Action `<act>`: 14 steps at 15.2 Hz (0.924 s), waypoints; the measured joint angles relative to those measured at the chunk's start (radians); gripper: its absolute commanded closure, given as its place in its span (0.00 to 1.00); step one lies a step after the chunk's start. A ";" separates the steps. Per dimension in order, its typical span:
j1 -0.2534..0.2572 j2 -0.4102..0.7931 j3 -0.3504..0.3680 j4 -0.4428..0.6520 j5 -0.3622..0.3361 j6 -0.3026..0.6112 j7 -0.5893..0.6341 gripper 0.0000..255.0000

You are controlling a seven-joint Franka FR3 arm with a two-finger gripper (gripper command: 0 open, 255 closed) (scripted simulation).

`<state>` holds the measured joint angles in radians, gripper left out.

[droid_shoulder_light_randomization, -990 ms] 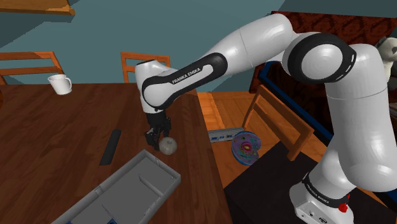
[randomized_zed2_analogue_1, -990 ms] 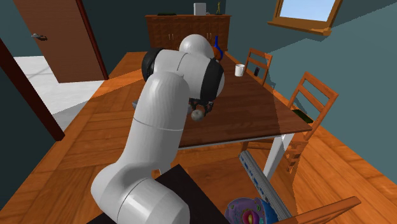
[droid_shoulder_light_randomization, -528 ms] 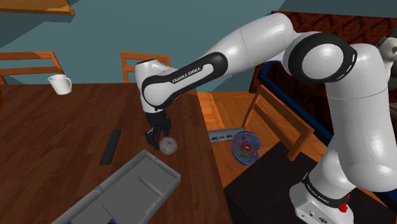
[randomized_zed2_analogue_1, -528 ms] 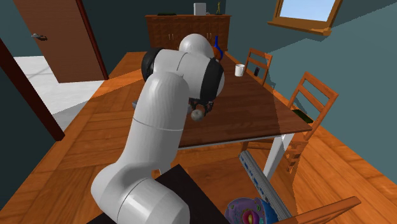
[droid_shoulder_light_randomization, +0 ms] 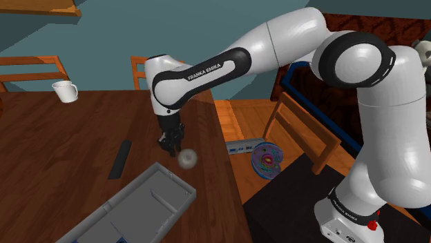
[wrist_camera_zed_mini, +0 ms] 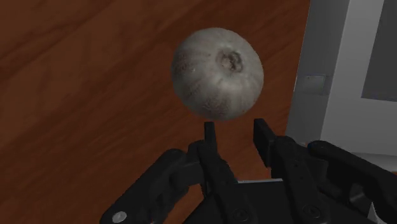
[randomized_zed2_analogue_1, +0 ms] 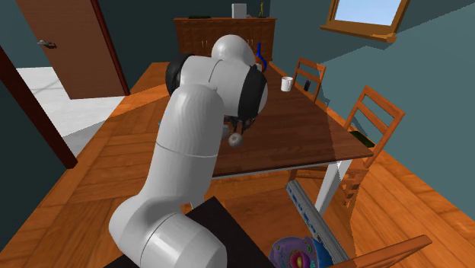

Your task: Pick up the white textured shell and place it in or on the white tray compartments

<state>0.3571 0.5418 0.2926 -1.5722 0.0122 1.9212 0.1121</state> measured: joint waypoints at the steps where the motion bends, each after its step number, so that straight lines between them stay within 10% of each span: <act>1: 0.000 -0.046 0.001 -0.071 -0.010 0.052 -0.002 0.00; 5: 0.017 -0.367 0.002 -0.583 -0.135 0.536 0.046 0.00; 8: 0.015 -0.516 -0.017 -0.878 -0.507 0.898 0.335 0.00; 10: 0.013 -0.517 -0.033 -0.922 -0.709 0.985 0.492 0.00; 14: 0.014 -0.463 -0.063 -0.895 -0.886 1.026 0.636 0.00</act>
<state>0.3708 0.0784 0.2299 -2.4667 -0.8733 2.9471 0.7485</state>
